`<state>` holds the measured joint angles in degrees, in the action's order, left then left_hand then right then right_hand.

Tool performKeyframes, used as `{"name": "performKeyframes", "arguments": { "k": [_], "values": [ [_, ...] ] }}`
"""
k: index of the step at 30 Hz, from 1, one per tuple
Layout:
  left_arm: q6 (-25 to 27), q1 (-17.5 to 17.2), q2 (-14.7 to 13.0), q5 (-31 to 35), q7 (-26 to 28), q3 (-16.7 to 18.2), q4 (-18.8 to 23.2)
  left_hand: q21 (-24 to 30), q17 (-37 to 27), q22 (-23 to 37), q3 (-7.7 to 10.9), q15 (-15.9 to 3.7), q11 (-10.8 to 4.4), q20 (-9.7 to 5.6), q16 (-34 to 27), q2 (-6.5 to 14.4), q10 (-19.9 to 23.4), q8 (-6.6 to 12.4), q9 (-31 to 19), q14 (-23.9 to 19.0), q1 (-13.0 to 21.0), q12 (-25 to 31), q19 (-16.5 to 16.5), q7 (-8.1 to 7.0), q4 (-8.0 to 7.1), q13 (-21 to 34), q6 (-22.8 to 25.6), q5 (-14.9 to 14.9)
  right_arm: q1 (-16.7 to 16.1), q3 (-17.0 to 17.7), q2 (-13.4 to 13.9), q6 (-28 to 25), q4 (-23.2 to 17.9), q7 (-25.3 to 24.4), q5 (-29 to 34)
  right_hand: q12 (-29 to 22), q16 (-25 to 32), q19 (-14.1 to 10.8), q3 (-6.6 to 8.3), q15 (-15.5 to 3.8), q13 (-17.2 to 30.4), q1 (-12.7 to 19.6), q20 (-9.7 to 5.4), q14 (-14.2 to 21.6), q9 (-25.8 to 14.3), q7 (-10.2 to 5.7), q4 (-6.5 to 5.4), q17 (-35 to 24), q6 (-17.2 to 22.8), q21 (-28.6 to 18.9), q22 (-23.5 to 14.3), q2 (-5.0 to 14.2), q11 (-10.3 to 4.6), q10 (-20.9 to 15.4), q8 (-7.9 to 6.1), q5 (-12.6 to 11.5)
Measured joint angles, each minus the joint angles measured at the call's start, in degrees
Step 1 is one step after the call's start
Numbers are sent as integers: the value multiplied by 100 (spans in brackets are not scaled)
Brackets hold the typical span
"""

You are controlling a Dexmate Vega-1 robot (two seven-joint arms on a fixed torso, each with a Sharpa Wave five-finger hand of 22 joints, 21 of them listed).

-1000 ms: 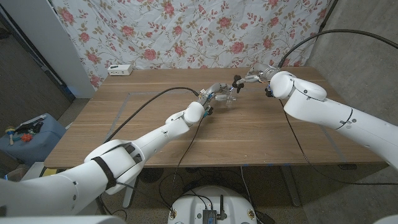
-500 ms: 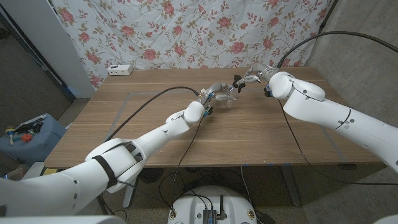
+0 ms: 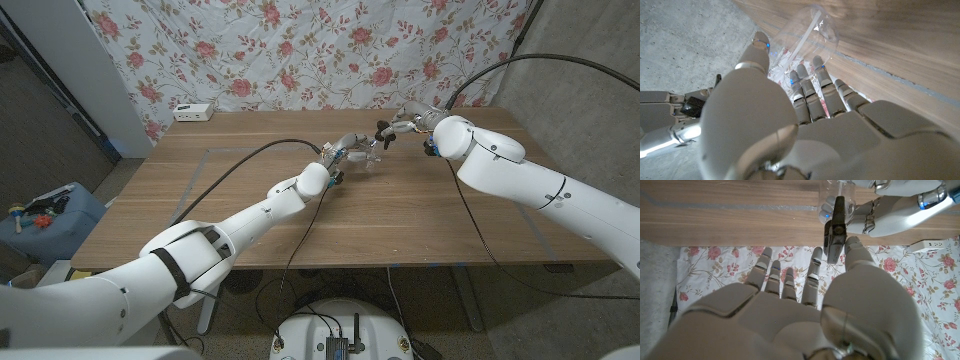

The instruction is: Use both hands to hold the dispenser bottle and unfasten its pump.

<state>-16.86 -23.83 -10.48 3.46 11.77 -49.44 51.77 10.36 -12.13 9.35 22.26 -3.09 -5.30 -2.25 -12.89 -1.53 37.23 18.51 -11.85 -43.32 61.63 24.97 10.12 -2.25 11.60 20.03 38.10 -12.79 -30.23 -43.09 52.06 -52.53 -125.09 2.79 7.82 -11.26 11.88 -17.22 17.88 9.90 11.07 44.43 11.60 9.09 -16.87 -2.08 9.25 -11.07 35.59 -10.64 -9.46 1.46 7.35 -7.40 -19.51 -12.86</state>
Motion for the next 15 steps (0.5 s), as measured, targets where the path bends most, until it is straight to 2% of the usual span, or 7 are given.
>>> {"name": "performKeyframes", "arguments": {
  "k": [8, 15],
  "values": [
    [27, -14, -4, -24, -16, 0, 41, 0, -1, 0, 0, 0, 30, 0, 0, 0, 30, -2, 1, 0, 0, -26, 0, 0, 0, 0, 0, 0, -147, 181, 0, 191, 27, -60, -136, 0, 0, -34, 148, 0, 0, 229, 28, 0, -4, -32, 56, 0, -33, 0, 0, 131, -19, -19, 0, -29],
    [84, -64, -22, -46, -48, 0, 119, 0, 15, 0, -1, 0, 30, 0, 1, 0, 30, -11, 1, 0, 0, -28, 0, 0, -1, 0, 0, 1, -255, 308, 6, 328, 34, -124, -258, 0, 0, -64, 267, -30, -1, 371, -3, 31, -4, -81, 94, 1, 3, 0, 0, 158, -82, -37, -23, -29]
  ]
}}
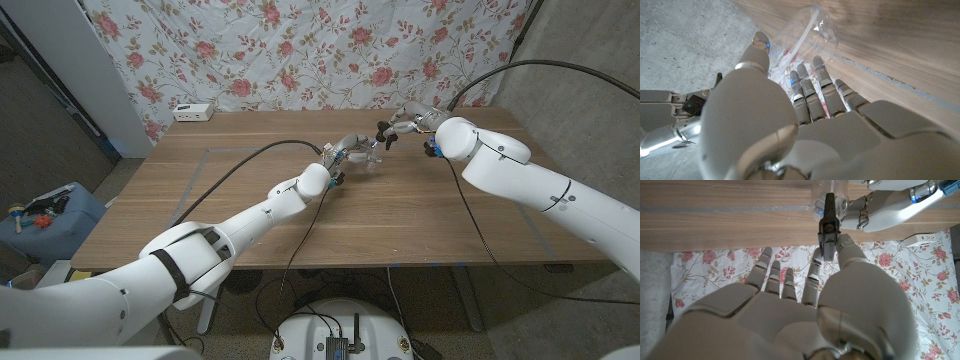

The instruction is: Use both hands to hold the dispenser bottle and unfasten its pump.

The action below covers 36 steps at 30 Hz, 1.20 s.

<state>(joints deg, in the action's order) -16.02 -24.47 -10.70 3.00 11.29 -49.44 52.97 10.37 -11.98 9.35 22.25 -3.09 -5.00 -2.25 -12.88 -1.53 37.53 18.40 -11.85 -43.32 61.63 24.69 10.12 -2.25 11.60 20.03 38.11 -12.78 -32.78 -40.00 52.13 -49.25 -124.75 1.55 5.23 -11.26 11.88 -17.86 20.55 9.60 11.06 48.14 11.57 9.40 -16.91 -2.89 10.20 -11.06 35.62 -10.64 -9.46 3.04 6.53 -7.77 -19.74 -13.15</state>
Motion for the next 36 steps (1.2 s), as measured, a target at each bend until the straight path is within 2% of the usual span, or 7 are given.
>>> {"name": "performKeyframes", "arguments": {
  "k": [7, 14, 21, 23, 29, 36],
  "values": [
    [50, -33, -15, -14, -17, 5, 67, 0, 12, 0, 0, 0, 0, 0, 2, 0, 1, -14, 1, 0, 0, 6, 0, 31, 0, 0, 31, 0, -81, 93, -4, 96, 34, -54, -83, 0, 0, -30, 121, 0, 0, 205, -30, 0, 0, -83, 37, 0, 84, 0, 0, 67, -41, -42, -44, 0],
    [75, -51, -20, -25, -33, 9, 109, 0, 5, 0, -1, 0, 1, 0, 3, 0, 1, 12, 2, 0, 0, 13, 0, 32, -1, 0, 32, 1, -148, 169, -26, 188, 82, -114, -165, 0, 0, -82, 270, -83, 0, 434, -21, 84, 17, -168, 47, 0, 180, 0, 0, 86, -102, -104, -126, 0],
    [94, -69, -20, -34, -47, 11, 138, 0, -18, 0, -1, 0, 20, 0, 8, 0, 20, 12, -3, -1, 0, 12, 0, 39, -1, 0, 39, 2, -220, 253, -44, 295, 135, -184, -265, 0, 0, -112, 356, -115, -1, 617, -51, 113, 19, -234, 56, 1, 342, 0, 0, 119, -206, -144, -196, 1],
    [98, -73, -20, -35, -51, 11, 147, 0, -17, 0, -1, 0, 20, 0, 8, 0, 20, 12, -3, -1, 0, 12, 0, 39, -1, 0, 39, 3, -245, 282, -49, 322, 150, -206, -291, 0, 0, -112, 379, -156, -1, 635, -51, 110, 21, -245, 32, 6, 393, 0, 0, 105, -205, -144, -210, 1],
    [104, -77, -17, -38, -58, 11, 151, 0, 1, 0, 1, 0, 20, 0, 9, 0, 20, 12, -3, -1, 0, 12, 0, 39, 1, 0, 39, -22, -306, 347, -58, 388, 171, -270, -366, 0, 0, -143, 455, -195, -1, 791, -82, 133, 23, -285, 59, -1, 454, 0, 0, 140, -257, -196, -233, 1],
    [103, -77, 10, -53, -76, 7, 133, 0, 15, 0, 10, 0, 20, 0, 12, 0, 20, 11, -3, -1, 0, 9, 0, 39, 10, 0, 39, -23, -389, 431, -67, 445, 177, -364, -448, 0, 22, -171, 525, -235, -1, 950, -110, 173, 31, -336, 45, -1, 565, 0, 0, 148, -307, -247, -319, 1]
  ]
}}
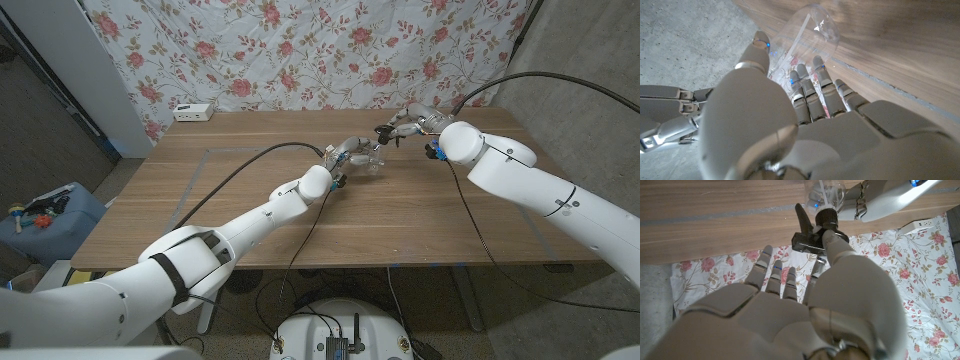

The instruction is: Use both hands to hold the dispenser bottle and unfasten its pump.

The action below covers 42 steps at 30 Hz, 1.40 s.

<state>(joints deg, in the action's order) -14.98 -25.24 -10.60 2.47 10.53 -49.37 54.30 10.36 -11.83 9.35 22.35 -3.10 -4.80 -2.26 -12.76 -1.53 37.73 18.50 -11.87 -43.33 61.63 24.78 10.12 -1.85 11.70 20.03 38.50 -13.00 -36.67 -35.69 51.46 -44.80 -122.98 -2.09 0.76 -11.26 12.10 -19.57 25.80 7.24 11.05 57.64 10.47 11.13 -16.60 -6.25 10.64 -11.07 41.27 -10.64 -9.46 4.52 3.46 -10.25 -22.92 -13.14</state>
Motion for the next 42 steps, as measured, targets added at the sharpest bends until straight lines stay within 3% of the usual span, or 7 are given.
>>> {"name": "performKeyframes", "arguments": {
  "k": [15, 20, 29, 42],
  "values": [
    [-33, -2, 18, -30, -50, -5, -21, 0, -4, 0, 0, 0, 0, 0, 35, 0, 0, -22, 1, 0, 0, -27, 0, 0, 0, 0, 0, 1, -134, 176, -12, 190, 38, -118, -232, 0, 0, -10, 173, -93, 0, 391, -56, 32, 23, -131, 33, 1, 193, 0, 0, 90, -55, -99, -105, 0],
    [-52, 2, 30, -44, -76, -8, -63, 0, -3, 0, 0, 0, 0, 0, 41, 0, 0, -25, 2, 0, 0, -39, 0, 0, 0, 0, 0, 2, -150, 214, -8, 265, 53, -121, -306, 0, 0, 9, 257, -114, 0, 554, -137, 10, 22, -174, 28, 1, 235, 0, 0, 116, -70, -114, -147, -19],
    [-95, 39, 56, -65, -110, -11, -145, 0, -4, 0, -1, -1, 0, 0, 34, 0, 0, 1, 3, 0, 0, -18, 0, 0, -1, 0, 0, 6, -149, 239, -5, 346, 95, -122, -386, 0, 0, 50, 313, -166, 0, 746, -177, 1, 21, -283, 36, -29, 426, 0, 0, 148, -155, -154, -236, -44],
    [-120, 61, 76, -85, -101, -8, -215, 0, -5, 0, -1, -1, 0, 0, 11, 0, 0, 0, 4, 0, 0, -20, 0, 0, -1, 0, 0, 23, -104, 239, -24, 466, 178, -106, -459, 0, 0, 95, 331, -184, 0, 912, -221, -20, 38, -327, 17, -28, 342, 0, 0, 130, -163, -163, -219, -67]
  ]
}}
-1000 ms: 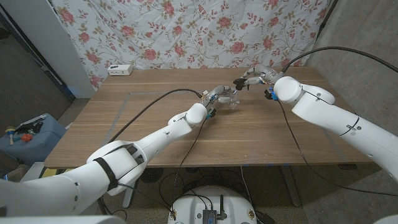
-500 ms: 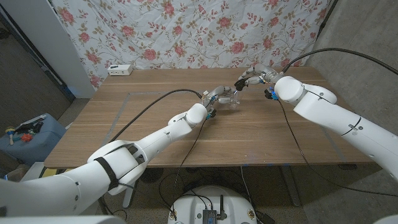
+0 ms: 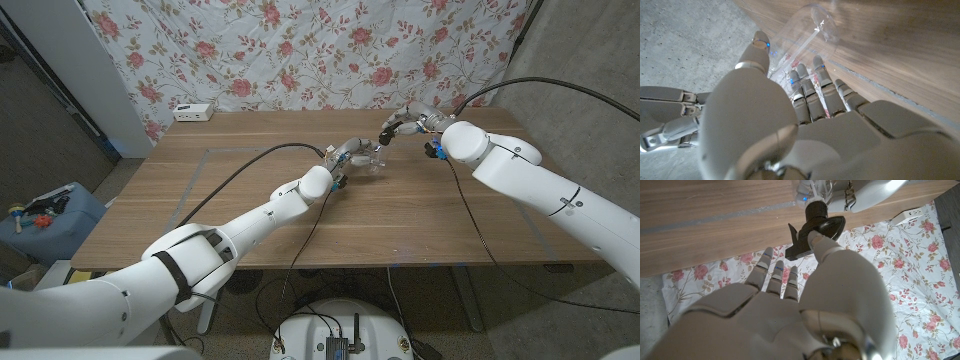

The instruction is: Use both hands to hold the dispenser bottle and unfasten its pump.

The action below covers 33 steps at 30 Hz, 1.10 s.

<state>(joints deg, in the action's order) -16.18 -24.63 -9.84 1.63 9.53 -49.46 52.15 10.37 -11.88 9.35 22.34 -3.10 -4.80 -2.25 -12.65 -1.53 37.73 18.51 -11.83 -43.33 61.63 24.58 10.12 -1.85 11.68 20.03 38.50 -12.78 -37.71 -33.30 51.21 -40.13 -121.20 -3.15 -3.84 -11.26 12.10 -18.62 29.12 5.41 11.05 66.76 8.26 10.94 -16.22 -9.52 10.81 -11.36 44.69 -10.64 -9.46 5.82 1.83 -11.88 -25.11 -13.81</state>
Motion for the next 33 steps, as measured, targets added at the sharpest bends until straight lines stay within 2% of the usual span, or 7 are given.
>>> {"name": "performKeyframes", "arguments": {
  "k": [9, 14, 18, 21, 27, 30, 33],
  "values": [
    [-62, 37, 45, 2, 51, 1, -113, 0, 3, 0, 0, 11, 0, 0, 0, 0, 0, -6, 0, -11, 0, -6, 0, 0, 0, 0, 0, 1, 10, 0, 9, 69, 10, 12, -15, 0, 0, 39, -18, 1, 0, 31, -38, 0, 46, -45, -17, 0, -372, 0, 0, -1, -29, 33, 162, 0],
    [-111, 63, 80, 16, 94, -4, -189, 0, 3, 0, 0, 30, 0, 0, 2, 0, 0, -20, 0, -30, 0, -7, 0, 0, 0, 0, 0, 1, 9, 16, 29, 97, -9, 13, -16, 46, 0, 68, -49, 42, 0, 52, -66, -43, 103, -110, -49, 1, -734, 0, 0, 7, -8, 136, 394, 0],
    [-168, 79, 110, 39, 159, -15, -249, 0, 17, 0, 1, 30, 0, 0, 2, 0, 1, -25, 0, -30, 0, -25, 0, 0, 1, 0, 0, 2, -11, 45, 60, 100, -60, 13, -16, 46, -19, 92, -97, 66, 0, 52, -46, -128, 133, -153, -96, 1, -932, 0, 0, 6, -9, 198, 520, 0],
    [-179, 84, 127, 45, 175, -20, -287, 0, 23, 0, 18, 30, 0, 0, 6, 0, 1, -27, 0, -31, 0, -30, 0, 0, 18, 0, 0, 2, -16, 54, 69, 87, -75, 13, -25, 46, -25, 129, -129, 114, 0, 45, -28, -176, 165, -124, -128, 1, -1070, 0, 0, 0, 15, 282, 620, 0],
    [-239, 87, 157, 79, 278, -31, -342, 0, 33, 0, 18, 33, 0, 0, 7, 0, 2, -7, -16, -34, 0, -32, 0, 0, 18, 0, 0, 25, -55, 122, 128, -16, -183, 4, -76, 46, -46, 163, -269, 186, 0, -177, 7, -248, 212, 44, -229, 1, -1312, 0, 0, -120, 95, 362, 776, 0],
    [-239, 87, 166, 79, 278, -34, -353, 0, 32, 0, 18, 41, 0, 22, 7, 0, 3, 1, -32, -41, 0, -21, 22, 0, 18, 0, 0, 11, -55, 122, 128, -73, -183, -18, -121, 46, -46, 92, -332, 206, 0, -325, -64, -268, 239, 82, -293, 1, -1351, 0, 0, -150, 149, 413, 819, 0],
    [-321, 80, 176, 146, 462, -39, -367, 0, 31, 0, 18, 41, 0, 21, 13, 0, 3, 1, -32, -42, 0, -20, 21, 0, 18, 0, 0, -1, -177, 314, 253, -130, -411, -51, -169, 46, -46, -11, -396, 229, 0, -480, -143, -245, 265, 129, -310, 1, -1349, -44, 0, -182, 199, 379, 843, 7]
  ]
}}
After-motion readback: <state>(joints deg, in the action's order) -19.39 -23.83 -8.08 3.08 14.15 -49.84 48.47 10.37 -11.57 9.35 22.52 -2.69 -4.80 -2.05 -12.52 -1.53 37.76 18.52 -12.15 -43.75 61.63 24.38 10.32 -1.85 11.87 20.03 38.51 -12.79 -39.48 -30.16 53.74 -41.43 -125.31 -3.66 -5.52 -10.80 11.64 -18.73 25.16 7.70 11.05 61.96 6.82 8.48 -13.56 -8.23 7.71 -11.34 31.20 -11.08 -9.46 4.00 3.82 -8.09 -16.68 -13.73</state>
